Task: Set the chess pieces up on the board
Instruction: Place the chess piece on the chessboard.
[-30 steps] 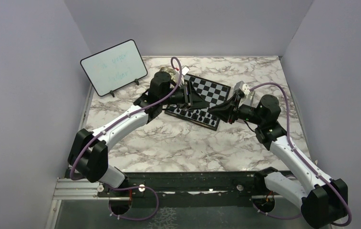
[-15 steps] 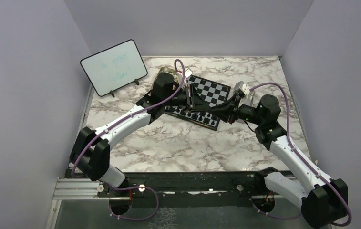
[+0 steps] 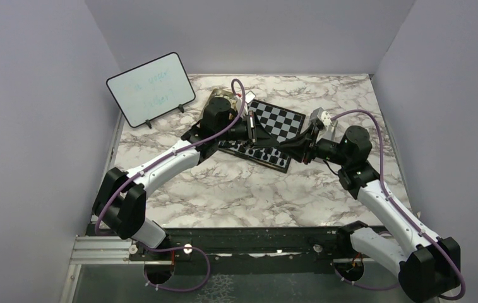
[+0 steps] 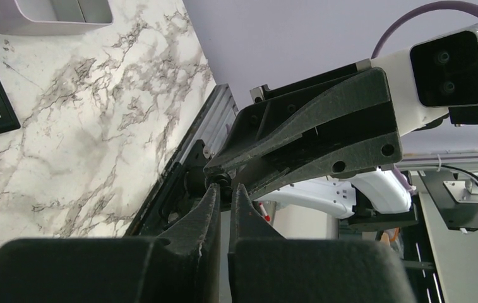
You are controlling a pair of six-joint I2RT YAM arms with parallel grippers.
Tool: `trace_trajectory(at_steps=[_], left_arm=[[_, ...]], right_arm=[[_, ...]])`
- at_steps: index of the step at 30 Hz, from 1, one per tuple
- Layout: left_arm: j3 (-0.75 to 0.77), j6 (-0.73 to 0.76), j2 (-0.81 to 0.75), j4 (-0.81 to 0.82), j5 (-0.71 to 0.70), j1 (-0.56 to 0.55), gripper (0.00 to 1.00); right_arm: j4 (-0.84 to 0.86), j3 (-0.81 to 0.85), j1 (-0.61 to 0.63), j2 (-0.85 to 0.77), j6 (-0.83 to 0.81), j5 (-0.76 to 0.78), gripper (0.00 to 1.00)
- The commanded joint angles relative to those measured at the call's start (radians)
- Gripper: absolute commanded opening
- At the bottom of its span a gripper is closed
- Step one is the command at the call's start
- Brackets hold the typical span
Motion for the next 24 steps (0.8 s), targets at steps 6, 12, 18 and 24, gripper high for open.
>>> trace_trajectory(at_steps=[6, 12, 18, 24], left_arm=[[0.047, 0.136, -0.025, -0.148, -0.059, -0.016, 0.0], [0.146, 0.31, -0.022, -0.361, -0.215, -0.013, 0.0], [0.208, 0.44, -0.007, -0.469, -0.374, -0.005, 0.0], [0.24, 0.543, 0.023, -0.514, -0.529, 0.033, 0.0]], right_arm=[[-0.019, -0.006, 0.007, -0.03, 0.009, 0.051, 0.4], [-0.116, 0.003, 0.007, -0.06, 0.018, 0.124, 0.66], [-0.136, -0.018, 0.007, -0.122, 0.057, 0.182, 1.0], [-0.199, -0.005, 0.007, -0.147, 0.067, 0.253, 1.0]])
